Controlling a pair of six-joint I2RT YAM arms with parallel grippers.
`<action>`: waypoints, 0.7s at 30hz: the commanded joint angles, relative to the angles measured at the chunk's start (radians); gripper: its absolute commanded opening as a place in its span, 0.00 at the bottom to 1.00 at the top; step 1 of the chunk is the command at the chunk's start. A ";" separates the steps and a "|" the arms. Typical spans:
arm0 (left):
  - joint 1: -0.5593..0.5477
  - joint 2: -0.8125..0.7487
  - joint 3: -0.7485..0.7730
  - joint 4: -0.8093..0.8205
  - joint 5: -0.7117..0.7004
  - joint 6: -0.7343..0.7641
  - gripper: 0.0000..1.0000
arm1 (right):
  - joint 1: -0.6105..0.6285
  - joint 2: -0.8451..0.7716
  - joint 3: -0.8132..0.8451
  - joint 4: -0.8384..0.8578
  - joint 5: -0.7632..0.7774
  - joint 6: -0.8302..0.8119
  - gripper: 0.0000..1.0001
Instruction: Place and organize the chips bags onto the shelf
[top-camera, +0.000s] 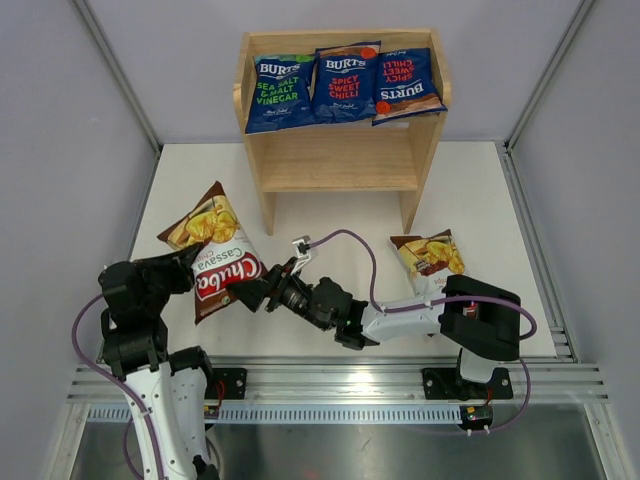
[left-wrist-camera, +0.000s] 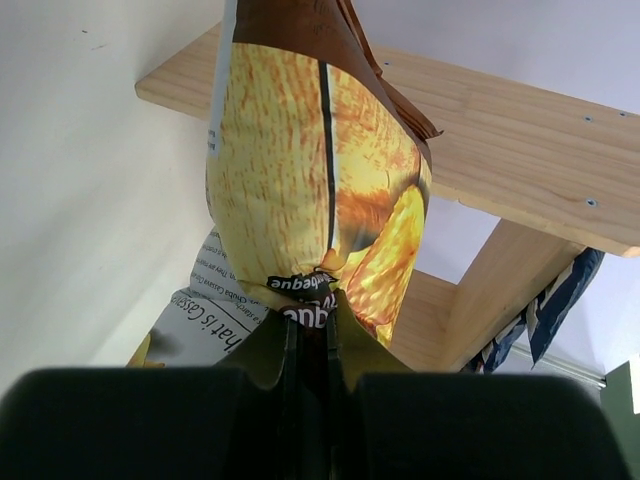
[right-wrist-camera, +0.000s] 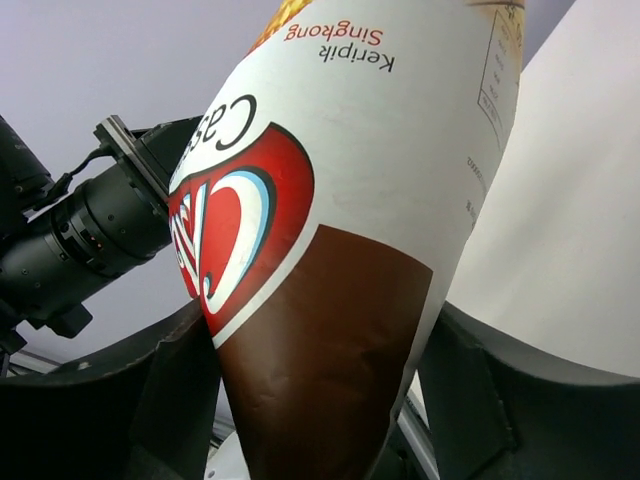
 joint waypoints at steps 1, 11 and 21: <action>-0.043 -0.031 -0.012 0.019 0.168 0.007 0.00 | -0.004 -0.002 0.041 0.139 -0.025 -0.088 0.63; -0.064 -0.066 0.046 0.045 0.100 0.158 0.35 | -0.004 -0.095 -0.102 0.219 -0.197 -0.315 0.20; -0.080 -0.097 -0.032 0.133 0.131 0.172 0.62 | -0.004 -0.139 -0.128 0.189 -0.238 -0.392 0.00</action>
